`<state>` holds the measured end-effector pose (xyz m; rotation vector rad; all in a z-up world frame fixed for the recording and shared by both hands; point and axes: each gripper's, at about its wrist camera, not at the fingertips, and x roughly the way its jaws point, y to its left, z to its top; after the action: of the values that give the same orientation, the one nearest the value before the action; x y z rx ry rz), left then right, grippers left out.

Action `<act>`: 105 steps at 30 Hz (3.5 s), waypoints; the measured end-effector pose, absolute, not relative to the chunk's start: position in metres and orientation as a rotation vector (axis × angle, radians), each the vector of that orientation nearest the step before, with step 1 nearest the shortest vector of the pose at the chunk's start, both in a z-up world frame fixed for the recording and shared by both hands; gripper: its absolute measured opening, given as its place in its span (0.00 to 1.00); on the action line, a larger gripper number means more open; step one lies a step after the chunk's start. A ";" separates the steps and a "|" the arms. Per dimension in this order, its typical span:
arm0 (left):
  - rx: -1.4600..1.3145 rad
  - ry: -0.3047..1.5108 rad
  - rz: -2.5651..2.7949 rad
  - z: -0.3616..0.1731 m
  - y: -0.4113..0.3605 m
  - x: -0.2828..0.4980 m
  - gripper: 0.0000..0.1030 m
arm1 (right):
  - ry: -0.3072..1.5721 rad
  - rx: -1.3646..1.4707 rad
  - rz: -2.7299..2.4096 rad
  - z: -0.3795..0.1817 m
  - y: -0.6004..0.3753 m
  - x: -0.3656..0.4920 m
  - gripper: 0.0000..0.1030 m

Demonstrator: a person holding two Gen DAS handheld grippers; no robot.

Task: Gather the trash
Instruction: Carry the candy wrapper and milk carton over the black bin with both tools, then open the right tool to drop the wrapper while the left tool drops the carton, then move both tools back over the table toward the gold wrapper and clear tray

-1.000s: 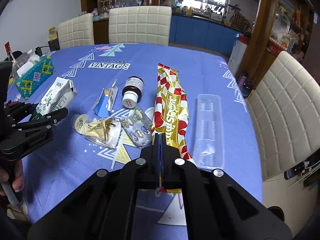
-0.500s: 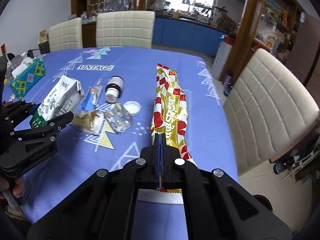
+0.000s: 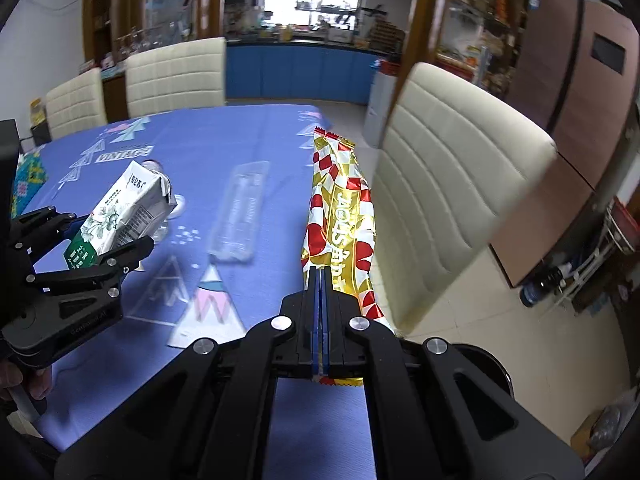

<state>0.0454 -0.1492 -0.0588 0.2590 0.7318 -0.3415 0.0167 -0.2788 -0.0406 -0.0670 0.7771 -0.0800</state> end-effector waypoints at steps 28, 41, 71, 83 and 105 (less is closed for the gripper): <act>0.433 0.714 -0.530 -0.100 -0.383 -0.002 0.46 | 0.780 0.129 -0.215 -0.123 -0.479 -0.071 0.02; 0.464 0.725 -0.588 -0.104 -0.421 -0.021 0.46 | 0.797 0.208 -0.207 -0.146 -0.498 -0.101 0.05; 0.471 0.773 -0.707 -0.102 -0.444 -0.042 0.49 | 0.830 0.299 -0.382 -0.152 -0.542 -0.110 0.06; 0.452 0.773 -0.708 -0.098 -0.446 -0.046 0.77 | 0.767 0.308 -0.458 -0.147 -0.550 -0.123 0.85; 0.308 0.781 -0.469 -0.091 -0.347 -0.001 0.82 | 0.775 0.209 -0.303 -0.125 -0.486 -0.063 0.89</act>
<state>-0.0012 -0.3467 -0.0913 0.3078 0.7813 -0.4687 -0.0626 -0.4863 -0.1249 0.2088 0.7745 -0.3028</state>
